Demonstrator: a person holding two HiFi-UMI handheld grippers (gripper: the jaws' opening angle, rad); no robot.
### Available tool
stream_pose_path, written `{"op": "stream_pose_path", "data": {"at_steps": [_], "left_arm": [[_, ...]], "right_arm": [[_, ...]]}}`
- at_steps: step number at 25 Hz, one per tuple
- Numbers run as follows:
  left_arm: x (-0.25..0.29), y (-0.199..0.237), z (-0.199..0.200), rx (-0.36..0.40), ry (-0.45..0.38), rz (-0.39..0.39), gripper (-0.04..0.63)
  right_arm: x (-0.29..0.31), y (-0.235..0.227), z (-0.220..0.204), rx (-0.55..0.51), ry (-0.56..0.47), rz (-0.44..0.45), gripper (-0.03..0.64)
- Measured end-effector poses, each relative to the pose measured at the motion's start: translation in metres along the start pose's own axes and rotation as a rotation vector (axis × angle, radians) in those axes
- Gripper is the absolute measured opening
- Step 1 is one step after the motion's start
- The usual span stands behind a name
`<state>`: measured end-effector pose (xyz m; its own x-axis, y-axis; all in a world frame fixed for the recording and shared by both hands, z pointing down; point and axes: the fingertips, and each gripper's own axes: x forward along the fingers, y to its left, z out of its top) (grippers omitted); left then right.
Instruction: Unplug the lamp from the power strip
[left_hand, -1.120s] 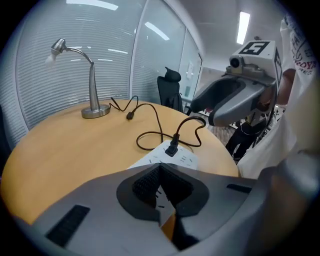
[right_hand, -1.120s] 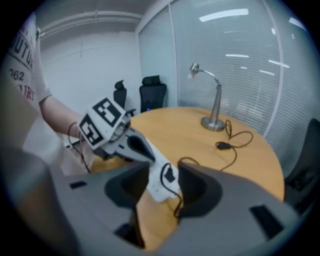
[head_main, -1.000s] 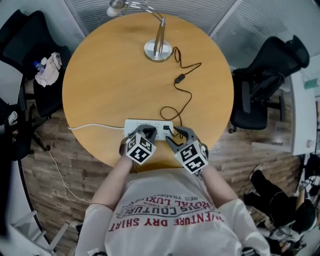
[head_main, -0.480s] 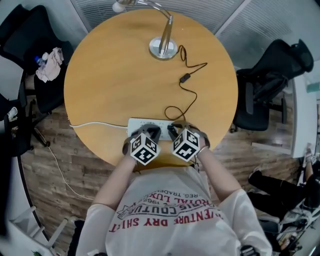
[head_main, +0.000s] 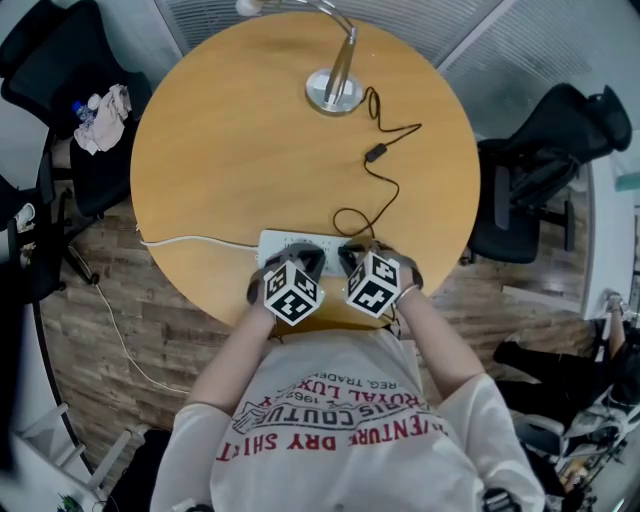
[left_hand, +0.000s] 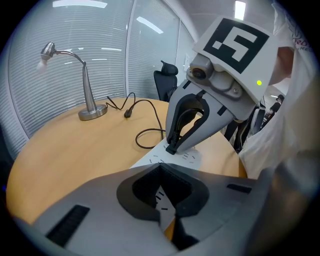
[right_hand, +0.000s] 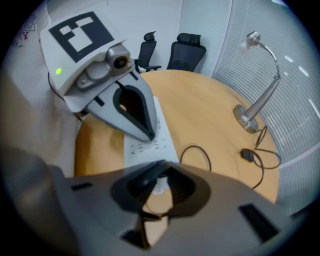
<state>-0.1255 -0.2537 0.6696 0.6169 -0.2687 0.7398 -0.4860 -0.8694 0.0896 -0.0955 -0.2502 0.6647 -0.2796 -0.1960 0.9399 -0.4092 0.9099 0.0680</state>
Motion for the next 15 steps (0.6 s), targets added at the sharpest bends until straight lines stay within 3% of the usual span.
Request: {"op": "stream_pose_path", "data": {"at_steps": [9, 15], "left_arm": [[0.001, 0.001, 0.001, -0.01, -0.005, 0.009, 0.028], [0.001, -0.001, 0.003, -0.013, -0.02, 0.002, 0.028]], "right_arm": [[-0.007, 0.0, 0.001, -0.072, 0.046, 0.0, 0.072], [-0.011, 0.002, -0.002, -0.038, 0.079, 0.001, 0.072]]}}
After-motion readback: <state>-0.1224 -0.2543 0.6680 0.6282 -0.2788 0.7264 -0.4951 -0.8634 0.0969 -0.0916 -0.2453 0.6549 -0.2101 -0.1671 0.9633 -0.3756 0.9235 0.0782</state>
